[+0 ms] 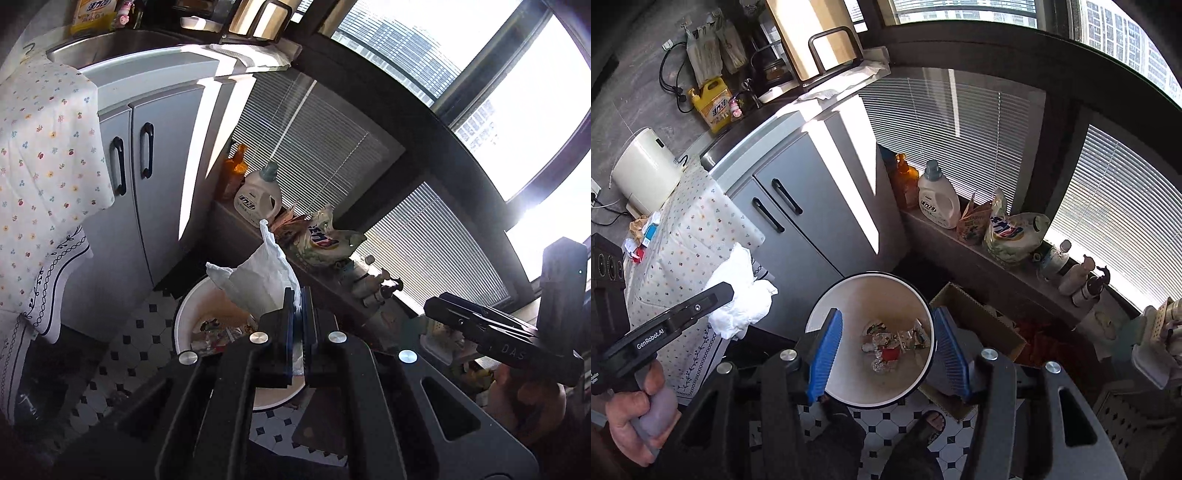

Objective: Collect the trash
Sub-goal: 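Carry the tissue and red box over the white bucket and open both grippers, then return both tools to the counter above the remaining trash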

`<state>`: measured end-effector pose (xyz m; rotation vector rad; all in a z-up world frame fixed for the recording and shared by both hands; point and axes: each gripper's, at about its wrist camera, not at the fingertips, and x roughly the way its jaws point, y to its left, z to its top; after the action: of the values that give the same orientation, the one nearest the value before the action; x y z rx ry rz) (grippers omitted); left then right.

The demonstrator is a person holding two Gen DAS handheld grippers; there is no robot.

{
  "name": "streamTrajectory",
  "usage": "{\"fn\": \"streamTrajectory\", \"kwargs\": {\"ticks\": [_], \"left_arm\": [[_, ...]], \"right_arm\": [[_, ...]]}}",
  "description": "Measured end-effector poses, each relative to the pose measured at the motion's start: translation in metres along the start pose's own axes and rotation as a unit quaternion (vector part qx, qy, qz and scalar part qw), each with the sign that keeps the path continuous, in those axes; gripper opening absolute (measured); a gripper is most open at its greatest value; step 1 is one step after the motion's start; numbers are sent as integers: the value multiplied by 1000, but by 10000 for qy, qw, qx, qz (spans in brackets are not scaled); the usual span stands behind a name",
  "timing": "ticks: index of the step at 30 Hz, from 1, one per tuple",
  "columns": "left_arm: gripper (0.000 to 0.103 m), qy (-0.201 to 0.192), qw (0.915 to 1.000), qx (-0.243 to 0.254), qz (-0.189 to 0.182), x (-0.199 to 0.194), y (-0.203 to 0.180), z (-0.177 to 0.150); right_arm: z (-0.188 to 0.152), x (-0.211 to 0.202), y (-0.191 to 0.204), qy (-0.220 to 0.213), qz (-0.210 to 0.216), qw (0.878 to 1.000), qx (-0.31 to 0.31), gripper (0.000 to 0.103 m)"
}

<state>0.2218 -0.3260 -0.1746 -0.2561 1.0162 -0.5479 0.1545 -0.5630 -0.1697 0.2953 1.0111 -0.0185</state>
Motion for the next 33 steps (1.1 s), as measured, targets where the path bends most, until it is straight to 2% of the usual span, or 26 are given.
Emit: {"fn": "streamTrajectory", "kwargs": {"ticks": [3, 4, 6, 7, 8, 13, 21, 27, 33], "left_arm": [[5, 158, 9997, 94, -148, 11, -10, 0], [9, 218, 9995, 164, -140, 14, -13, 0], [34, 305, 9993, 211, -85, 19, -17, 0], [50, 266, 9994, 184, -96, 18, -17, -1], [54, 224, 9995, 161, -123, 15, -16, -1], [58, 203, 9996, 166, 87, 4, -4, 2], [68, -208, 9982, -165, 541, -38, 39, 11], [75, -543, 9943, -406, 822, -76, 72, 19], [88, -975, 9856, -662, 1212, -122, 113, 24]], "right_arm": [[-1, -5, -10, -37, -74, 9999, 110, 52], [-1, -6, -12, -56, -89, 9998, 138, 52], [-2, -7, -14, -88, -104, 9997, 192, 52], [-1, -7, -14, -92, -101, 9997, 209, 52], [-1, -7, -14, -95, -90, 9997, 223, 52], [0, -3, -3, -79, 4, 9998, 183, 52], [14, 6, 36, -76, 225, 9997, -113, 59], [25, 11, 81, -152, 385, 9983, -403, 73], [37, 16, 133, -295, 517, 9960, -672, 84]]}}
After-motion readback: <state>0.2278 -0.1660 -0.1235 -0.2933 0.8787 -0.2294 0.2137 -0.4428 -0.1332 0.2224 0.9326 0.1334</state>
